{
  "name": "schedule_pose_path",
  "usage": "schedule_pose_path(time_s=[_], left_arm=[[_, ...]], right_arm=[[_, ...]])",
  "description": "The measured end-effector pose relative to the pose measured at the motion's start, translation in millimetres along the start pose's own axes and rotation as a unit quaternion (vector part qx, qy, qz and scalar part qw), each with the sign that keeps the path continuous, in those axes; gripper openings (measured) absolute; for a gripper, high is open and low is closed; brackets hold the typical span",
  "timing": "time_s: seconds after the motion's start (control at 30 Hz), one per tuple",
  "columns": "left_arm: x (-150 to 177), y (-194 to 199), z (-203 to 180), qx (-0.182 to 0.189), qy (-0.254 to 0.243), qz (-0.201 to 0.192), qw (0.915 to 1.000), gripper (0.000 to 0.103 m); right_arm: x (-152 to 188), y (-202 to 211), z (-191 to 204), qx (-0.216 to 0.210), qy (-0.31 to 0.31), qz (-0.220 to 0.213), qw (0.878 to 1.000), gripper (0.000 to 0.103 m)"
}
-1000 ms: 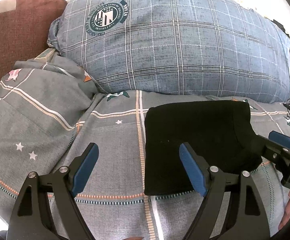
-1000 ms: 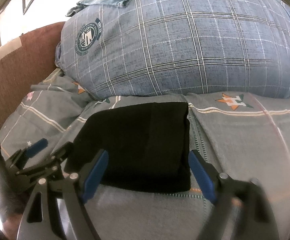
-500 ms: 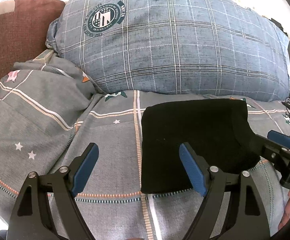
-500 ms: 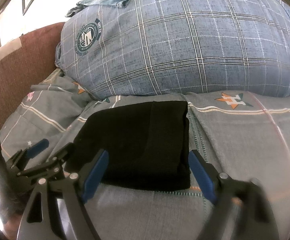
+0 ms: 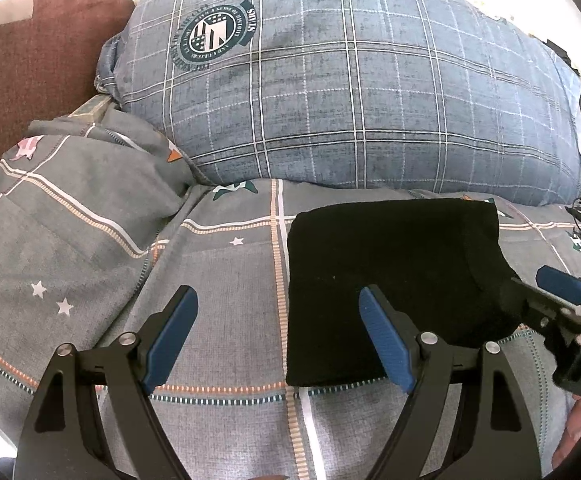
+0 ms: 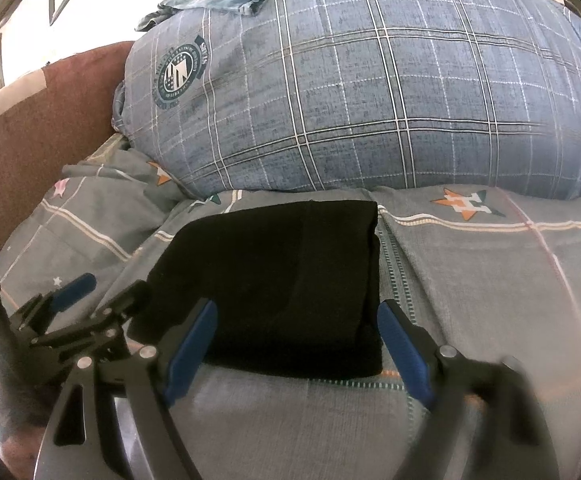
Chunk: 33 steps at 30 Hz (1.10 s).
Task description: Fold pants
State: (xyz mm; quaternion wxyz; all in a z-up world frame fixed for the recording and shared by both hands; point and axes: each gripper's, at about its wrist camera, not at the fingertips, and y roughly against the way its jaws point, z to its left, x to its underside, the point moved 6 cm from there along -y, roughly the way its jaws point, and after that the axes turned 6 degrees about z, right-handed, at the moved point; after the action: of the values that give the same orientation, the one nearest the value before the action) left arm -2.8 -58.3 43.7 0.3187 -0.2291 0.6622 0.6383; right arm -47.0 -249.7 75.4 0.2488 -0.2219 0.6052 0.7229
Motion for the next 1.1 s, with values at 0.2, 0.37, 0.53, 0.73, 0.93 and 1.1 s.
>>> schedule_pose_path(time_s=[0.2, 0.37, 0.53, 0.73, 0.93, 1.1], left_arm=[[-0.6, -1.5, 1.1, 0.002, 0.003, 0.003, 1.0, 0.084], [-0.6, -2.0, 1.5, 0.002, 0.002, 0.003, 1.0, 0.084], [-1.0, -3.2, 1.9, 0.002, 0.004, 0.005, 1.0, 0.084], [-0.9, -3.8, 2.1, 0.003, 0.004, 0.006, 1.0, 0.084], [-0.1, -3.0, -0.3, 0.002, 0.002, 0.004, 1.0, 0.084], [0.4, -2.1, -0.5, 0.001, 0.001, 0.004, 1.0, 0.084]], right_arm=[[0.1, -1.8, -1.7, 0.001, 0.0, -0.002, 1.0, 0.083], [0.7, -5.0, -2.6, 0.0, 0.001, 0.002, 1.0, 0.083], [-1.1, -4.5, -2.2, -0.003, -0.002, 0.0, 1.0, 0.083], [-0.6, -5.5, -1.9, -0.006, -0.003, 0.002, 1.0, 0.083], [0.1, -4.2, -1.4, -0.003, 0.0, 0.002, 1.0, 0.083], [1.1, -3.8, -2.4, -0.004, -0.002, 0.002, 1.0, 0.083]])
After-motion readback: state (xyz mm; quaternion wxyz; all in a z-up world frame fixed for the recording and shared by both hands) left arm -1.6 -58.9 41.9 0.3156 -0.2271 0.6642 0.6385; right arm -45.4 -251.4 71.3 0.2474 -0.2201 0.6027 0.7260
